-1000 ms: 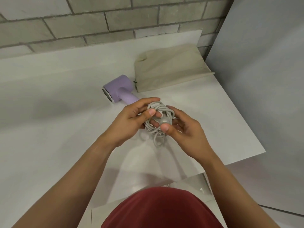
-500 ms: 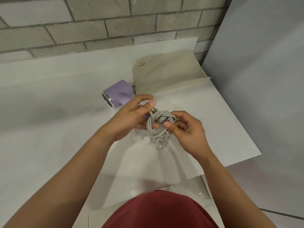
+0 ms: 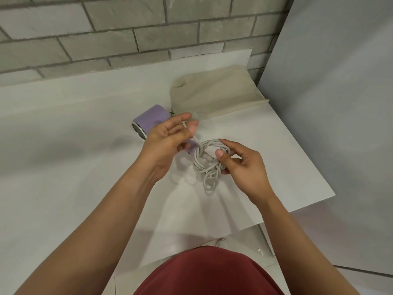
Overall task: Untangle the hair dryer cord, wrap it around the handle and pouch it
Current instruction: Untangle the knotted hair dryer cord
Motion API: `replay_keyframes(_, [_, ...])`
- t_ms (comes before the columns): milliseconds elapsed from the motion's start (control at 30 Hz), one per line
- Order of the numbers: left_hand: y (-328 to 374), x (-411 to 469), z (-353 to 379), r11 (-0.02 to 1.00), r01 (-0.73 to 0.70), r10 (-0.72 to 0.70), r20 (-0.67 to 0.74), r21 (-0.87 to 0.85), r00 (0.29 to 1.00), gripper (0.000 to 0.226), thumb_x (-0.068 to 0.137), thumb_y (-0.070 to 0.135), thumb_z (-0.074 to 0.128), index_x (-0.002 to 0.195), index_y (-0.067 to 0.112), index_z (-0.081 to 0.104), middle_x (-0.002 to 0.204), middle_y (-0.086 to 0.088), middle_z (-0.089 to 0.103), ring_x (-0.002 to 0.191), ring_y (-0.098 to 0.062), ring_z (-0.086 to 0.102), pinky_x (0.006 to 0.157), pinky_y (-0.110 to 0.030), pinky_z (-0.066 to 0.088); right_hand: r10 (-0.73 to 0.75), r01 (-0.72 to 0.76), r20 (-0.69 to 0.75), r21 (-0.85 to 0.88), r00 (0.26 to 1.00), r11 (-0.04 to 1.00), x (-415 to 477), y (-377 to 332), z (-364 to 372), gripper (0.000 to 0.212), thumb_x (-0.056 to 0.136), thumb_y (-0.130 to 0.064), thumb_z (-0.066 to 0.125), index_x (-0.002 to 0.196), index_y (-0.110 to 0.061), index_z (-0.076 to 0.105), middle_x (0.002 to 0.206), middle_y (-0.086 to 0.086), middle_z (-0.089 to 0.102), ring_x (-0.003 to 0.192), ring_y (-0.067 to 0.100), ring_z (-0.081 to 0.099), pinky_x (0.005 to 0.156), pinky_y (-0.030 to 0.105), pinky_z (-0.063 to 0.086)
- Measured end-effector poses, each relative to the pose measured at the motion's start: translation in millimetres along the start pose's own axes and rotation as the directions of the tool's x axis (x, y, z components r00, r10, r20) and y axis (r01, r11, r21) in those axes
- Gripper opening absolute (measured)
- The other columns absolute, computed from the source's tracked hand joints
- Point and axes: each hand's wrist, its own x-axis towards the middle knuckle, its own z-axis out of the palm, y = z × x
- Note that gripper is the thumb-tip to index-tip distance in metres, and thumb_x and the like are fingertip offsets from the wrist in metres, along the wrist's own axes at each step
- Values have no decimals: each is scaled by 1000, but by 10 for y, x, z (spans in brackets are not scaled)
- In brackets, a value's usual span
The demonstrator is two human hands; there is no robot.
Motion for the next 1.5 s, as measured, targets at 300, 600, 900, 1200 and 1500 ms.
replay_keyframes(300, [-76,-156,-84,982,-183,181,-41,-43,983,68,101,-4,59,153,20,24,101,-15,78,107,-28,74,89,-35,60,21,-15,42,-140,999,990,33,-105,-73,11,96,-29,75,91,-37,79,84,-1,78,81,29,69,73,45,58])
replay_keyframes(600, [-114,-237,-74,869,-395,434,-73,299,898,105,96,8,71,162,37,-5,111,0,79,102,-20,76,95,-31,58,57,-38,199,-99,978,994,25,-217,-25,17,103,-26,67,100,-36,81,86,-1,80,79,9,72,66,22,58])
replay_keyframes(900, [-99,-304,-36,553,-527,635,82,645,768,24,100,20,62,120,32,66,104,13,77,94,-8,74,87,-30,59,51,-49,92,-19,994,999,32,-269,-34,30,100,-17,71,89,-42,83,88,4,81,87,19,78,70,21,61])
replay_keyframes(1200, [-77,-297,-160,344,-755,569,516,558,641,31,93,-7,71,115,13,79,117,-1,71,107,-10,69,90,-32,58,82,-85,107,26,991,996,35,-250,-137,16,102,-20,69,105,-30,82,96,2,81,91,19,79,75,25,62])
replay_keyframes(1500, [-302,-379,-159,533,-619,404,469,577,785,34,90,-10,65,104,15,83,108,2,74,94,-14,71,80,-36,57,11,-18,100,69,995,997,96,-339,-153,21,103,-20,68,100,-35,82,96,1,80,91,13,77,77,24,62])
